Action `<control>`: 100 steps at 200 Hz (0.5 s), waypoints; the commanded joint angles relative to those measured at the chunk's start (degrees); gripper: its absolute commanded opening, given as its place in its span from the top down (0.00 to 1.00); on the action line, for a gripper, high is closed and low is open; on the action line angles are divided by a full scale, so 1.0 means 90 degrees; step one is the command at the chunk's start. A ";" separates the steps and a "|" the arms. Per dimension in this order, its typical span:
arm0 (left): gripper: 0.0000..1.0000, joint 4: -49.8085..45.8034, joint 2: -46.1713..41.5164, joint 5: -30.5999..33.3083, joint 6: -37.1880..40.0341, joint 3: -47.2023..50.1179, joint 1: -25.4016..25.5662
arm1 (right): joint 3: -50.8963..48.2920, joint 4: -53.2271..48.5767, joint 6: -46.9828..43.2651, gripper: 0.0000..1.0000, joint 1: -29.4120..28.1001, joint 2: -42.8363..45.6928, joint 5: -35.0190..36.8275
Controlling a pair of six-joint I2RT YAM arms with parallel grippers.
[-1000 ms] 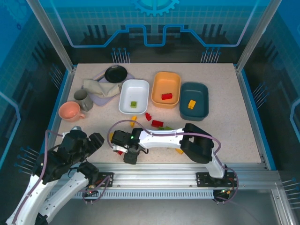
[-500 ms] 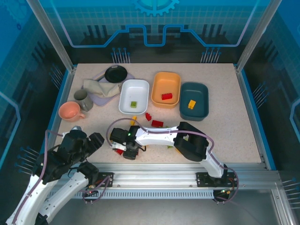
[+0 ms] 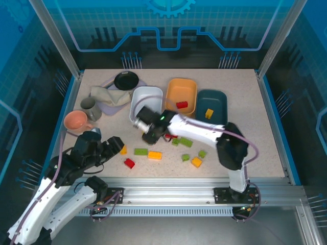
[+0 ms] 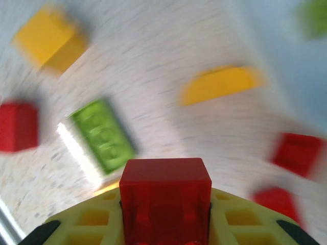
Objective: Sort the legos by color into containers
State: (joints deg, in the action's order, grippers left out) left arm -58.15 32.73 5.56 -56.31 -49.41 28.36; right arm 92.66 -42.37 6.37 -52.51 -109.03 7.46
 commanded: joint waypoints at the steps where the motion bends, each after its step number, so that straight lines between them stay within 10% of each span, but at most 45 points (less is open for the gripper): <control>1: 0.24 0.0979 0.0498 -0.0511 0.0379 0.0012 0.0023 | 0.0081 -0.0166 0.0931 0.78 0.0990 0.0214 0.0218; 100: 0.24 0.2449 0.2665 -0.0918 0.0885 -0.0485 0.0161 | 0.4700 -0.1771 0.2867 0.75 0.3418 -0.3545 -0.0467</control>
State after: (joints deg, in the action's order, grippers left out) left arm -40.27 54.68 -1.15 -50.41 -51.05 29.39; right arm 124.42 -50.54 26.79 -23.70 -132.33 6.39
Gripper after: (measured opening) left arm 0.757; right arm 0.313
